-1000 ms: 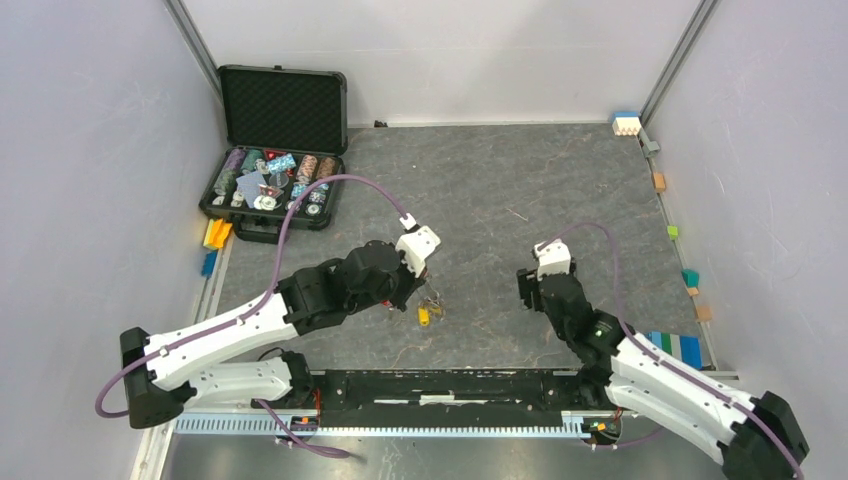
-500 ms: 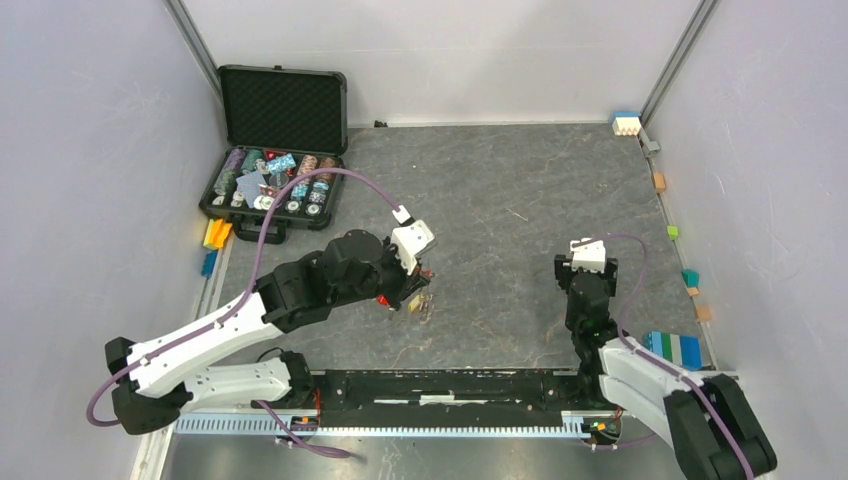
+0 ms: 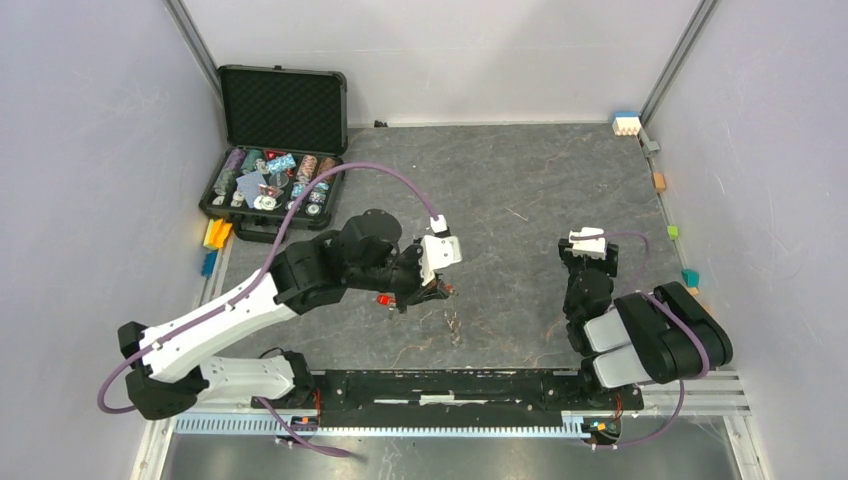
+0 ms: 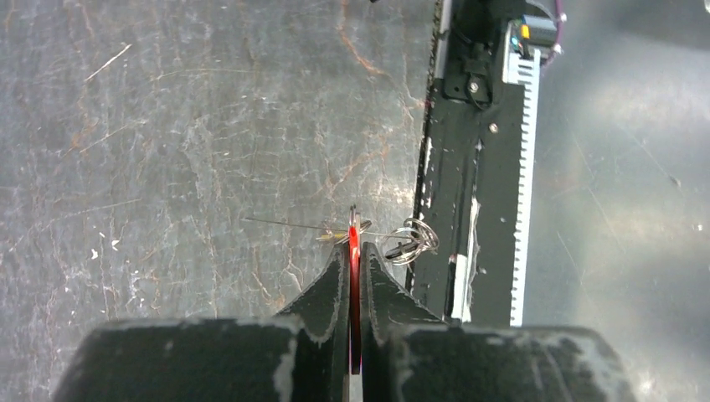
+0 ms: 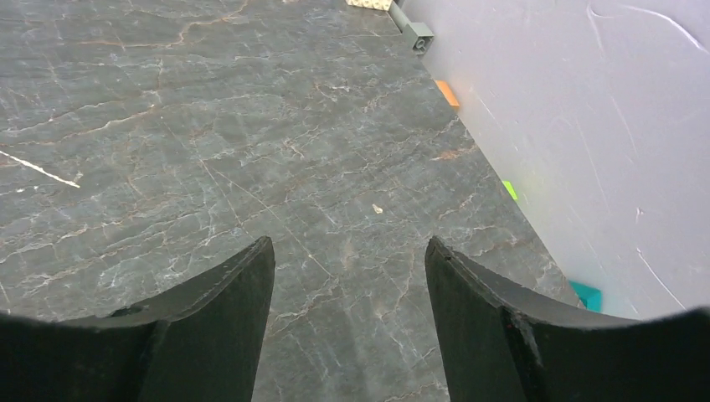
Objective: Remove the keys from the keyring
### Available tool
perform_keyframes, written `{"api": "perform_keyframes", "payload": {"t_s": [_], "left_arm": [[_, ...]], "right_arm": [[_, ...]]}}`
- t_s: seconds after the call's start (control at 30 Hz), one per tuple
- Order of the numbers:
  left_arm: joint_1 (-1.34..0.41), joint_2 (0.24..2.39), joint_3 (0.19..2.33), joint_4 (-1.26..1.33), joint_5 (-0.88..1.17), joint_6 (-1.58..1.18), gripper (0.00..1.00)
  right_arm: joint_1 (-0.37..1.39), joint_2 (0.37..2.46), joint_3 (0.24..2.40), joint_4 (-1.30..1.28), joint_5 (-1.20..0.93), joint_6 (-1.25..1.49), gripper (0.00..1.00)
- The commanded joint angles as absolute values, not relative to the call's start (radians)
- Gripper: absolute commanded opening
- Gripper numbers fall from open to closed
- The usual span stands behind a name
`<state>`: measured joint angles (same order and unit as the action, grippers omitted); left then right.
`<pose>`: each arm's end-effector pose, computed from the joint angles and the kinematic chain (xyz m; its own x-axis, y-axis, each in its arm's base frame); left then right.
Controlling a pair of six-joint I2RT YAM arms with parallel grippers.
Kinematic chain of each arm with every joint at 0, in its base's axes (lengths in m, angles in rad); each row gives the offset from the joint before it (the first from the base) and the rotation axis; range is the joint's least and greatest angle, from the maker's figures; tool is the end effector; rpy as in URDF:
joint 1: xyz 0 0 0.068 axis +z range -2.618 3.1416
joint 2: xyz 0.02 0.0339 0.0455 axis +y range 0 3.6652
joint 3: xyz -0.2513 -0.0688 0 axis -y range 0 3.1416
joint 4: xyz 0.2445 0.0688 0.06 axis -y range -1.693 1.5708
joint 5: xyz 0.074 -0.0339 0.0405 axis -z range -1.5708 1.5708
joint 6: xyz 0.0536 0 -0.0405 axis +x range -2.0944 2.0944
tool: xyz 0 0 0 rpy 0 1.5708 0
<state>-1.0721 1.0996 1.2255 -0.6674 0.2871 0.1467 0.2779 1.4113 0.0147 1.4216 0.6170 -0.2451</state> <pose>0.1055 -0.2254 0.3630 -0.1038 0.4837 -0.8691 0.9841 0.1768 -0.0191 0.2001 0.0248 0.1342 -0.0574 -0.2222 -0.9733 0.3284 0.9165 -0.2285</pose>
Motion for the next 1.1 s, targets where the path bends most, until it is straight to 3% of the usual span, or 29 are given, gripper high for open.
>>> {"api": "perform_keyframes", "payload": {"t_s": [0.0,0.07,0.1,0.13,0.57,1.07], "left_arm": [[-1.067,1.14,1.356,-0.77,0.401,0.323,0.02],[-1.067,1.167,1.411,-0.836,0.411,0.369,0.02],[-1.066,1.181,1.437,-0.861,0.415,0.389,0.02],[-1.067,1.19,1.468,-0.891,0.423,0.409,0.02],[-1.068,1.291,1.636,-1.11,0.423,0.547,0.02],[-1.073,1.289,1.634,-1.134,0.417,0.537,0.02]], "right_arm": [[0.26,1.397,-0.189,1.654,0.566,-0.26,0.73],[0.259,1.415,-0.178,1.67,0.579,-0.261,0.78],[0.258,1.423,-0.184,1.697,0.583,-0.267,0.97],[0.259,1.418,-0.187,1.694,0.583,-0.264,0.98],[0.258,1.416,-0.175,1.666,0.58,-0.259,0.98],[0.257,1.416,-0.176,1.666,0.579,-0.259,0.98]]}}
